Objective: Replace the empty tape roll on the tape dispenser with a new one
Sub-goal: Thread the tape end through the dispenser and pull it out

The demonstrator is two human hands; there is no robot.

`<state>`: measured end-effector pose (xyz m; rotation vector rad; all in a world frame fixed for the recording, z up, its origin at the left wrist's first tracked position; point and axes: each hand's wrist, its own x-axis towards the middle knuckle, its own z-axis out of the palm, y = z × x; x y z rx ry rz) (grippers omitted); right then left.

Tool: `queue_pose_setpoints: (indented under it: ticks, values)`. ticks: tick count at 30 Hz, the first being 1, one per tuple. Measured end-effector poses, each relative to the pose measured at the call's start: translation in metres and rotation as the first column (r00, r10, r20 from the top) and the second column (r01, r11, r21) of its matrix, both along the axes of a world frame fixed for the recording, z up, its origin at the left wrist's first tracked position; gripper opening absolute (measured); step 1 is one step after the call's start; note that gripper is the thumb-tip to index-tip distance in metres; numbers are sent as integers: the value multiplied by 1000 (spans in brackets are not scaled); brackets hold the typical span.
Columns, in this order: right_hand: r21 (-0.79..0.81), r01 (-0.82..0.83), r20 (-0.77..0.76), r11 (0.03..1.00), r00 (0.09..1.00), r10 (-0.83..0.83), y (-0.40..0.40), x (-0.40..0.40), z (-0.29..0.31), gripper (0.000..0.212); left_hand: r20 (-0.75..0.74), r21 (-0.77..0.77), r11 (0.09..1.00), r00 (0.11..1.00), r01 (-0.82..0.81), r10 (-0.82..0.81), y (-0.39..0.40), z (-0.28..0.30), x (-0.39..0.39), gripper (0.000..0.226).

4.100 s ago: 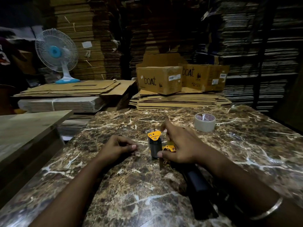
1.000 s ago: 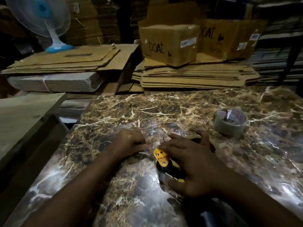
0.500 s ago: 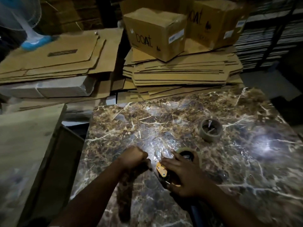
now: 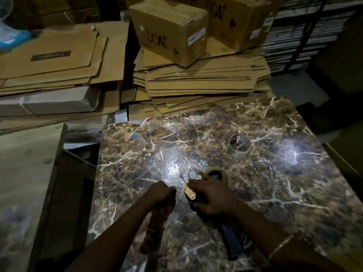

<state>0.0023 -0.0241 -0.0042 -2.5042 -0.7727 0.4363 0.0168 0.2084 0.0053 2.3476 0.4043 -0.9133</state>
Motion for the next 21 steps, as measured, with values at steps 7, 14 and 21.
queue_pose_setpoints:
  ticks: [7, 14, 21]
  values:
    - [58, 8, -92, 998, 996, -2, -3, 0, 18, 57, -374, -334, 750, 810, -571, 451, -37, -28, -69, 33]
    - [101, 308, 29, 946, 949, -313, -25, -38, 13, 55, -298, -438, 583, 722, -685, 624, -73, -16, -96, 21]
    - [291, 515, 165, 806, 803, -573, -39, -74, -3, 42, -162, -434, 653, 766, -621, 621, -79, -13, -104, 24]
